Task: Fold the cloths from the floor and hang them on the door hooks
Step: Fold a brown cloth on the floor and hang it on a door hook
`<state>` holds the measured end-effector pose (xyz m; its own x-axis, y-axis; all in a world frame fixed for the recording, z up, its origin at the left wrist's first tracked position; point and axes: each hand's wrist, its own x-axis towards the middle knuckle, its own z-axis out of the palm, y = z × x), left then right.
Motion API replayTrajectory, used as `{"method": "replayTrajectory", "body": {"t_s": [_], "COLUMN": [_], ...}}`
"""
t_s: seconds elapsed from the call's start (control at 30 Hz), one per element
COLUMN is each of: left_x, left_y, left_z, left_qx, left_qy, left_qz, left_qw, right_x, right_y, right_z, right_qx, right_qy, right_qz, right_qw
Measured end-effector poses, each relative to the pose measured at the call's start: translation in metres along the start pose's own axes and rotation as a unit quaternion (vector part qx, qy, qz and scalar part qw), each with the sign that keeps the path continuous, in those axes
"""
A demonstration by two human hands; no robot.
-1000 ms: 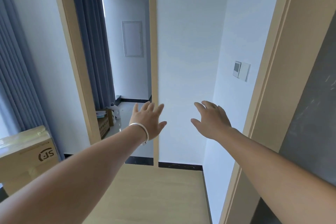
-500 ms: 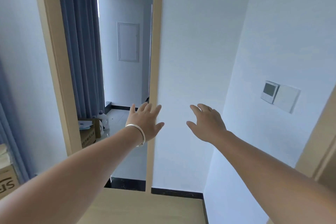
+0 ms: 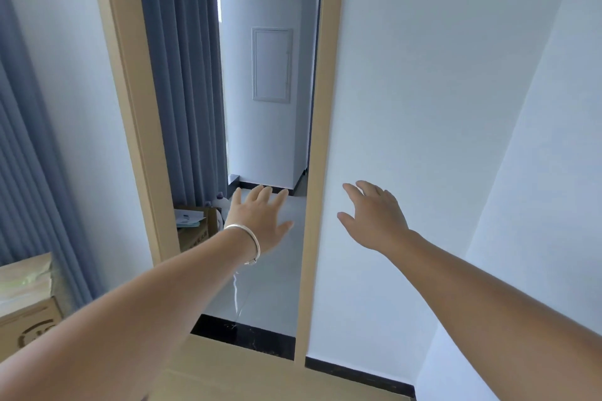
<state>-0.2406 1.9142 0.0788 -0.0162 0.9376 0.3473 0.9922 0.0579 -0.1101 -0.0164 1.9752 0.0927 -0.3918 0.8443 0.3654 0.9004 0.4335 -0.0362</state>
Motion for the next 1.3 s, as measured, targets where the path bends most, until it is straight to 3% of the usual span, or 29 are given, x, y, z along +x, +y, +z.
{"method": "replayTrajectory", "body": {"t_s": [0.33,0.6,0.9,1.3], "left_x": [0.088,0.076,0.039,-0.047], "left_y": [-0.078,-0.141,-0.248,-0.453], "left_z": [0.043,0.054,0.062,0.095], "left_qx": [0.057,0.1,0.113,0.115], "left_qy": [-0.022,-0.064,-0.08,-0.066], "left_qz": [-0.144,-0.255,-0.354,-0.478], "left_qw": [0.988,0.96,0.925,0.868], "right_x": [0.166,0.244,0.279,0.318], "right_y": [-0.029,-0.098,-0.229,-0.463], "right_z": [0.06,0.093,0.127,0.168], "right_qx": [0.049,0.099,0.138,0.142], "right_qy": [0.029,0.018,-0.01,-0.045], "right_qz": [-0.162,-0.274,-0.365,-0.473], "right_qw": [0.985,0.956,0.921,0.868]}}
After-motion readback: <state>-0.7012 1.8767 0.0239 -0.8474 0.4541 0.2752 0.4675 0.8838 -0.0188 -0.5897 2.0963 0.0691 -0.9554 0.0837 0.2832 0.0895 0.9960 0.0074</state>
